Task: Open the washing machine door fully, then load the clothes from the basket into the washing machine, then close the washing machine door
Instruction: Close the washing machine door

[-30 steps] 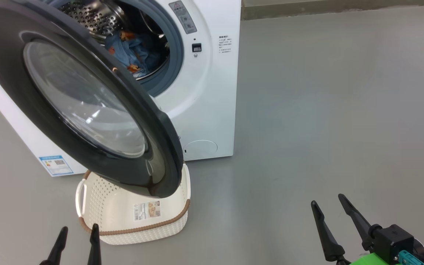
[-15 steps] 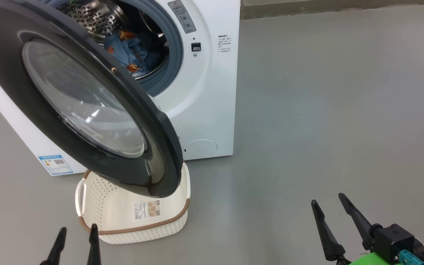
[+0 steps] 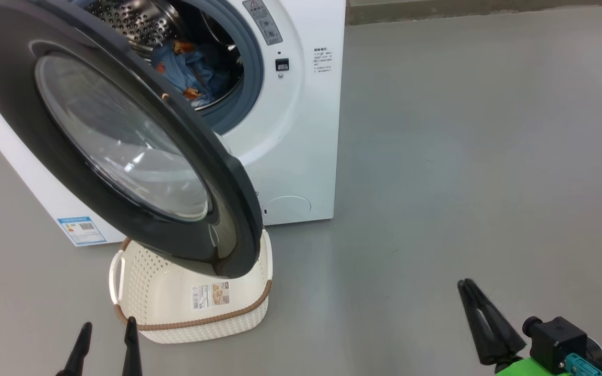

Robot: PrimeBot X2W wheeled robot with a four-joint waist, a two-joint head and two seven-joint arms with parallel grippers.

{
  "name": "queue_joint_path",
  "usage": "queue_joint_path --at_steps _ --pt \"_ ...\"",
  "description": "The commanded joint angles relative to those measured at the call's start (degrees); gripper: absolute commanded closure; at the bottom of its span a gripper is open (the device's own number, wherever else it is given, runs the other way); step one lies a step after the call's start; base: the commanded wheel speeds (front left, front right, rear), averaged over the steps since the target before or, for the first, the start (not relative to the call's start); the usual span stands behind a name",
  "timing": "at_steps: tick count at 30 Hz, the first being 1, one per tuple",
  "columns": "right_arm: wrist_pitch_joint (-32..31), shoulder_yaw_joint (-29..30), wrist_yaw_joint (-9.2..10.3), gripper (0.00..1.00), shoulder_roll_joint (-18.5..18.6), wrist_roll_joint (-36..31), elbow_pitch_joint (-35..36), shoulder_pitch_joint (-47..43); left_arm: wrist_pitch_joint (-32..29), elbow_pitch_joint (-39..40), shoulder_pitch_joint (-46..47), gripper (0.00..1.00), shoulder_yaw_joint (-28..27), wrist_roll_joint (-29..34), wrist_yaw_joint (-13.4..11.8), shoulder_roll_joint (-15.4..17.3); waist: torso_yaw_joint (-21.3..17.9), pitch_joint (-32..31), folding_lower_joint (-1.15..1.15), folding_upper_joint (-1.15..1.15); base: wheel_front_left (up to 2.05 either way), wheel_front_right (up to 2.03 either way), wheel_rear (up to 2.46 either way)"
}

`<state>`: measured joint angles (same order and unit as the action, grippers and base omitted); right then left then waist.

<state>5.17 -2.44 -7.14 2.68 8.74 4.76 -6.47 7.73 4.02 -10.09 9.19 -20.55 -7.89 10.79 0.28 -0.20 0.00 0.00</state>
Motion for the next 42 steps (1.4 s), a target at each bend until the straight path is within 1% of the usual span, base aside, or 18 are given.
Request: queue_joint_path --at_steps 1,8,13,18,25,31,36,40,41,42 --pt "0.1 -1.3 -0.35 1.0 0.2 -0.2 1.7 1.1 0.6 1.6 1.7 0.0 -1.8 0.4 -0.4 0.8 0.0 0.1 0.0 0.0 0.0 0.0 0.0" --pt "0.0 -1.4 -0.35 1.0 0.2 -0.2 1.0 1.5 0.7 1.6 2.3 0.0 -1.5 0.0 -0.4 0.6 0.6 0.9 0.0 0.0 0.0 0.0 0.0" --pt "0.7 -2.9 -0.35 1.0 0.4 -0.2 -3.3 4.3 1.0 1.1 3.8 0.0 -0.7 0.1 -0.1 0.4 1.9 1.7 0.0 0.0 0.0 0.0 0.0" --pt "2.4 -4.5 -0.35 1.0 1.0 0.1 -9.2 9.5 1.5 0.2 5.0 0.0 -0.2 0.0 -0.1 -0.1 3.7 2.7 0.0 0.0 0.0 0.0 0.0" --pt "5.2 -4.0 -0.35 1.0 2.1 0.6 -17.1 19.1 2.6 -1.2 7.0 0.0 1.1 -0.1 0.5 -0.9 8.2 4.6 0.0 0.0 0.0 0.0 0.0" --pt "6.7 -2.7 -0.35 1.0 3.1 0.6 -21.5 26.8 3.6 -2.9 8.5 0.0 1.9 0.0 0.6 -1.7 12.7 5.5 0.0 0.0 0.0 0.0 0.0" --pt "7.6 -2.7 -0.35 1.0 3.4 0.3 -21.0 32.6 4.6 -3.8 9.1 0.0 1.9 -0.2 0.8 -2.2 15.1 5.9 0.0 0.0 0.0 0.0 0.0" --pt "7.3 -4.7 -0.35 1.0 3.3 0.0 -16.5 37.1 4.9 -4.3 9.4 0.0 1.3 -0.3 0.3 -2.0 16.0 6.0 0.0 0.0 0.0 0.0 0.0" --pt "7.3 -4.7 -0.35 1.0 3.3 0.0 -16.5 37.1 4.9 -4.3 9.4 0.0 1.3 -0.3 0.3 -2.0 16.0 6.0 0.0 0.0 0.0 0.0 0.0" --pt "7.0 -5.4 -0.35 1.0 3.2 0.0 -14.7 38.0 5.0 -4.2 9.5 0.0 1.2 -0.3 0.2 -2.0 16.2 6.0 0.0 0.0 0.0 0.0 0.0"
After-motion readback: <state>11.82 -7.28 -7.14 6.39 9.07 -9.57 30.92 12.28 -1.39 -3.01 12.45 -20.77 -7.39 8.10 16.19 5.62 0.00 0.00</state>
